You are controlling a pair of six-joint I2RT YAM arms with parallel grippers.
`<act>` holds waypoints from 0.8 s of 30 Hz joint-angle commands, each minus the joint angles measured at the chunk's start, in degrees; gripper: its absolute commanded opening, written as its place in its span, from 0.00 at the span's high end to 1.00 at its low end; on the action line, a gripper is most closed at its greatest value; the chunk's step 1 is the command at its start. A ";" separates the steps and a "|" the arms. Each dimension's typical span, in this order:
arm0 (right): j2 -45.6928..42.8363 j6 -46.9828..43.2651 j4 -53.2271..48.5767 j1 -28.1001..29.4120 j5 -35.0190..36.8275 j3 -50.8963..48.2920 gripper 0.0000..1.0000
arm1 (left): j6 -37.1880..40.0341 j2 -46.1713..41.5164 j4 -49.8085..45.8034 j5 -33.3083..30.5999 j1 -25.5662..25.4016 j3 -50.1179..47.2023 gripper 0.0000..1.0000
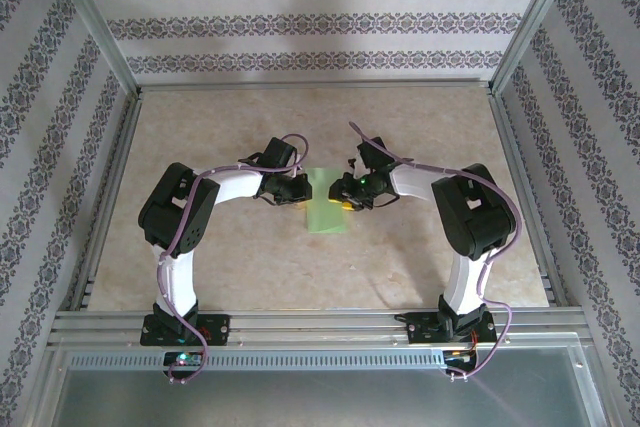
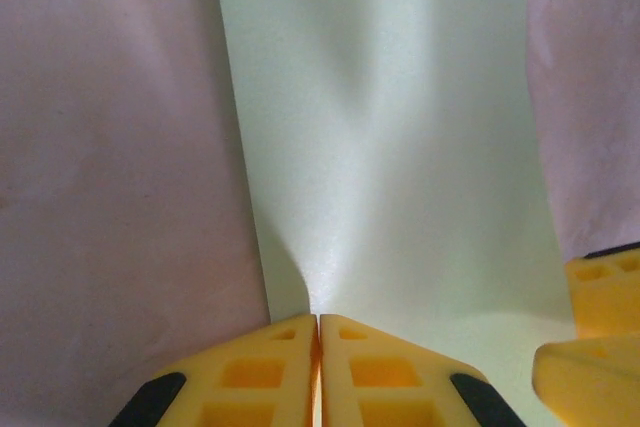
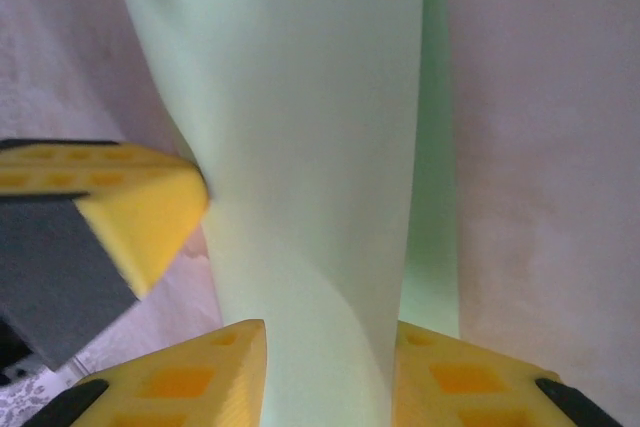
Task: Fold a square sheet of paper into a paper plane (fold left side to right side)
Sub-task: Fold the triangle a second time at the center of the table.
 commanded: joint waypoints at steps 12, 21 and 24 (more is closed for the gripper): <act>3.24 -1.06 1.97 -2.43 -1.81 2.97 0.79 | 2.38 1.55 -3.81 -0.28 -1.12 0.75 0.89; 1.38 -0.68 1.40 -2.63 -2.25 2.43 1.00 | 4.63 -5.35 -3.64 -2.37 -1.14 0.34 0.70; 0.14 0.69 0.63 -2.72 -2.43 2.48 1.00 | 6.62 -10.59 -4.31 -4.56 -1.14 -1.15 0.63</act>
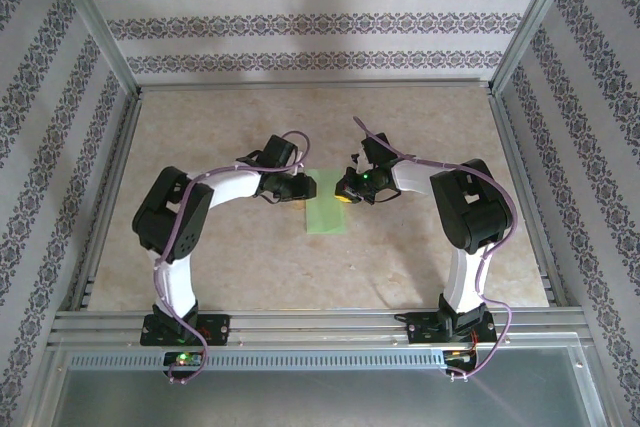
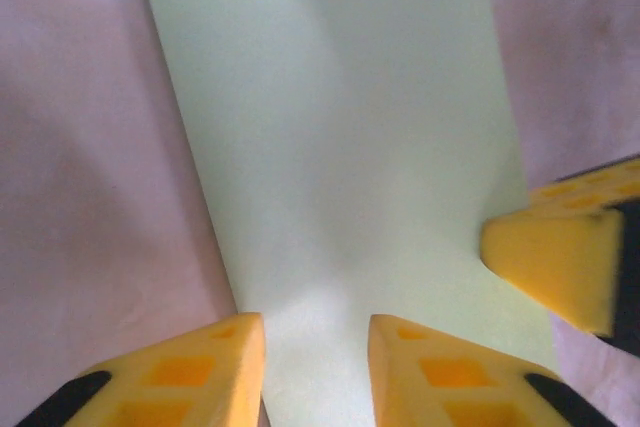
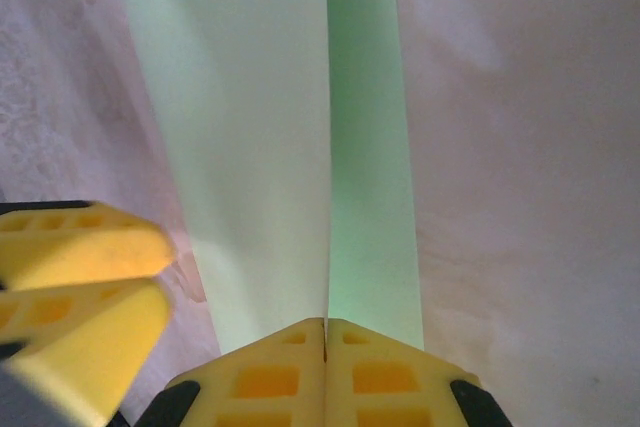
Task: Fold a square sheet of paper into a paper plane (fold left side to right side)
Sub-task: Fold the triangle a second time at the center of the table.
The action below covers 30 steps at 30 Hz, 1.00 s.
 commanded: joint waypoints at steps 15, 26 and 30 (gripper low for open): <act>-2.41 6.23 -6.58 -0.76 -2.03 3.15 1.00 | 21.86 -24.63 -3.29 -19.94 -21.63 -13.04 0.32; -2.85 6.67 -6.86 -0.44 -1.59 3.22 1.00 | 28.05 -10.89 -4.43 -35.43 -31.22 -3.96 0.27; -2.91 6.65 -6.85 -0.22 -1.58 3.25 1.00 | 28.73 -6.99 -4.48 -39.02 -31.40 -1.54 0.27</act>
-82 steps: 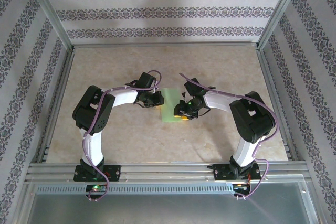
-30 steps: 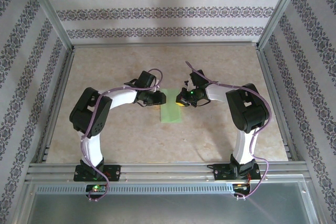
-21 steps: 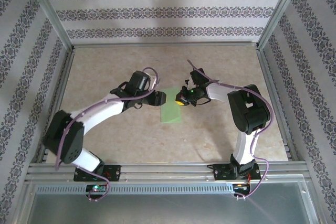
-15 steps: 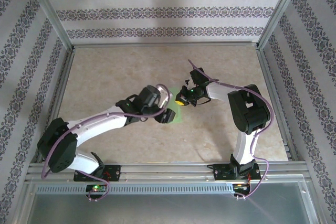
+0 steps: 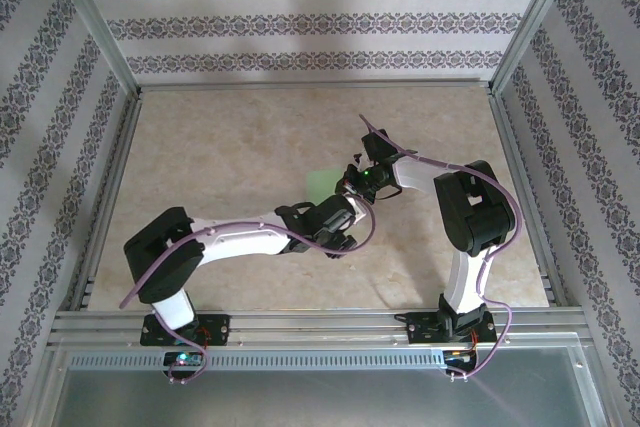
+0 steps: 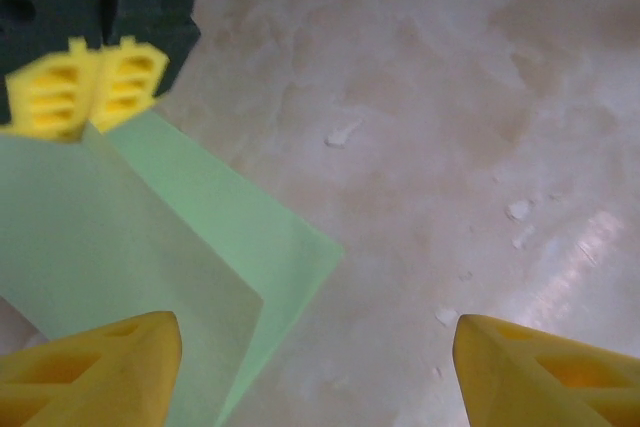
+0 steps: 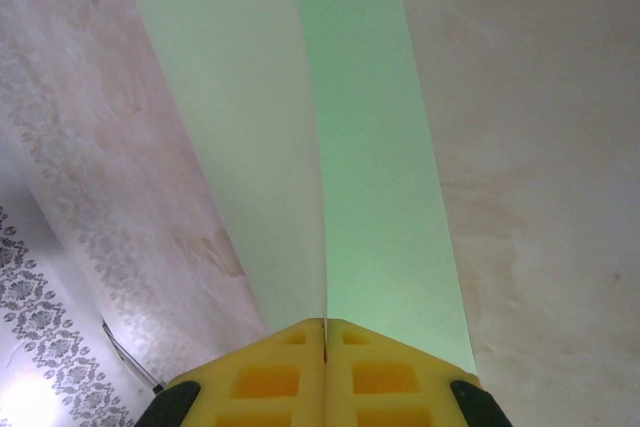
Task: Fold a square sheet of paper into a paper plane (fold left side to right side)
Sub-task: Fold the triangle a second time at the center of the table.
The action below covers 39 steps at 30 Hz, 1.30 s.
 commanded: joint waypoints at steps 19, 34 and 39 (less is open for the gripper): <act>-0.28 0.25 -1.08 -0.05 0.27 1.99 0.98 | 3.08 6.07 -3.05 -10.57 -0.51 4.88 0.84; -8.83 -4.93 -1.00 -5.60 3.66 0.60 0.56 | -2.25 2.15 0.89 0.40 3.03 2.42 1.00; -15.98 -6.80 -1.32 -10.63 4.42 -5.75 0.50 | -5.37 1.77 3.11 7.85 5.69 1.40 1.00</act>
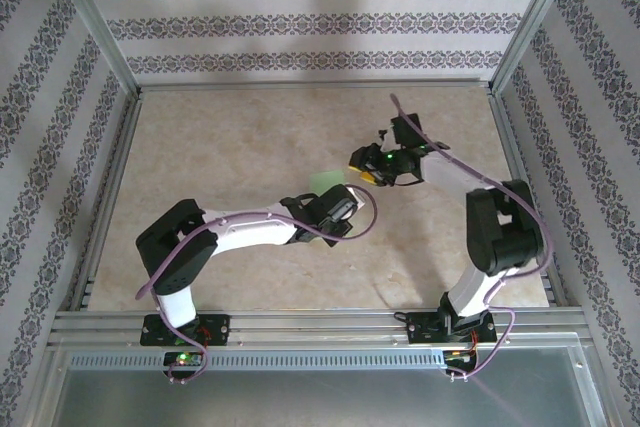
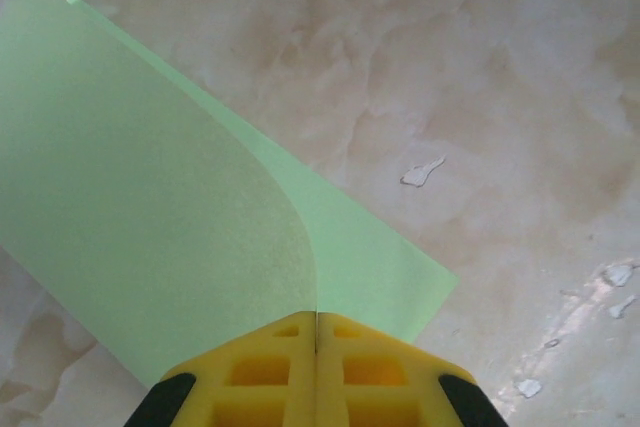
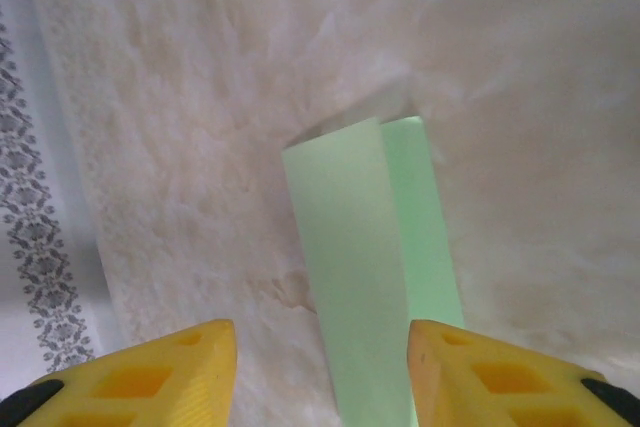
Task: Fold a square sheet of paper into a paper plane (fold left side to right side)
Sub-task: Fold the triangle a second time at the center of the table.
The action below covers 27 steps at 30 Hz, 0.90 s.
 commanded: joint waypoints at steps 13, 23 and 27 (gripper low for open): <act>-8.80 -2.89 1.06 3.89 0.39 -17.90 1.00 | -13.99 -1.19 12.47 23.40 11.01 -6.70 1.00; -0.41 -2.07 5.74 13.99 2.18 -16.42 1.00 | -16.60 -0.75 15.23 26.32 12.86 -8.06 1.00; 1.80 -2.92 5.51 14.44 2.52 -15.09 1.00 | -16.83 -0.31 15.03 26.25 12.93 -7.87 1.00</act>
